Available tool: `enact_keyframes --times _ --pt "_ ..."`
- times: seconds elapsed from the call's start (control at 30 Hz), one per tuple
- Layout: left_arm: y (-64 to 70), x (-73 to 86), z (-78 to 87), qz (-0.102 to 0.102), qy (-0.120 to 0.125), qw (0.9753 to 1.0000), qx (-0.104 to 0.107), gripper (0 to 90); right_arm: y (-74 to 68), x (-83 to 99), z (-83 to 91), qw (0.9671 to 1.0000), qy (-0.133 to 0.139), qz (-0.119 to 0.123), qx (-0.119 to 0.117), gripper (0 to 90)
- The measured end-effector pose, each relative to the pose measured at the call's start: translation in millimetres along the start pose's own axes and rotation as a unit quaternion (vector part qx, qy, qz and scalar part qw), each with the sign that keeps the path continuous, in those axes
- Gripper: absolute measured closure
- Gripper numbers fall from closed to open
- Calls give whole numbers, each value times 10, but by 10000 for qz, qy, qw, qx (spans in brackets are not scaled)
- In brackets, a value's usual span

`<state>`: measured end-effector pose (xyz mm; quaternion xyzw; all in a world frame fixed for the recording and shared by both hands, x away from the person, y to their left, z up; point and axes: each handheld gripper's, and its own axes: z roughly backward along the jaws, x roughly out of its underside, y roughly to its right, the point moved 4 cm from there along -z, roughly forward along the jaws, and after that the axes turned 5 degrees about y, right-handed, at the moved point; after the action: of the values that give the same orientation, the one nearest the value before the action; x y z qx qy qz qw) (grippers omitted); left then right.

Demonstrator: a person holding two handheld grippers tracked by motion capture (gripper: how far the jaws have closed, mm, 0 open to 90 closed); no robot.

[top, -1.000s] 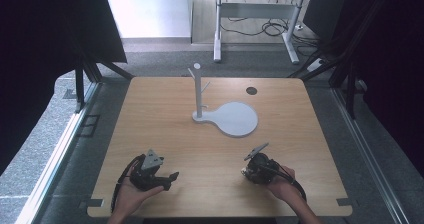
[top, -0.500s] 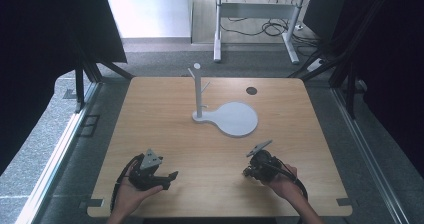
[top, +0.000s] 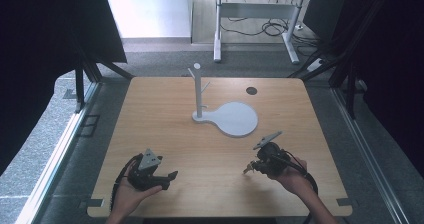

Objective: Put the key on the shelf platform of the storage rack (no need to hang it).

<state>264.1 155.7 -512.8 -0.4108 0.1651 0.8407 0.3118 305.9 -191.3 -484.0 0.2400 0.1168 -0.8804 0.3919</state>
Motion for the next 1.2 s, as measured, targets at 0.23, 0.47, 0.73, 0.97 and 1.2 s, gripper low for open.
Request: enact_keyframes --times 0.23,0.47,0.73,0.97,1.2 --pt "3 -1 -3 -3 1 10000 5 250 43 -71 120 10000 -5 54 34 886" --pt "-3 4 -7 4 -20 10000 7 250 102 -116 152 10000 40 -10 -13 886" --pt "-5 10 -21 6 -38 10000 22 250 182 -200 157 10000 75 -33 -37 886" --pt "-3 12 -25 10 -47 10000 26 250 218 -321 160 10000 82 -30 -44 885" --pt "-5 15 -32 11 -53 10000 30 250 222 -437 159 9999 128 77 34 886"
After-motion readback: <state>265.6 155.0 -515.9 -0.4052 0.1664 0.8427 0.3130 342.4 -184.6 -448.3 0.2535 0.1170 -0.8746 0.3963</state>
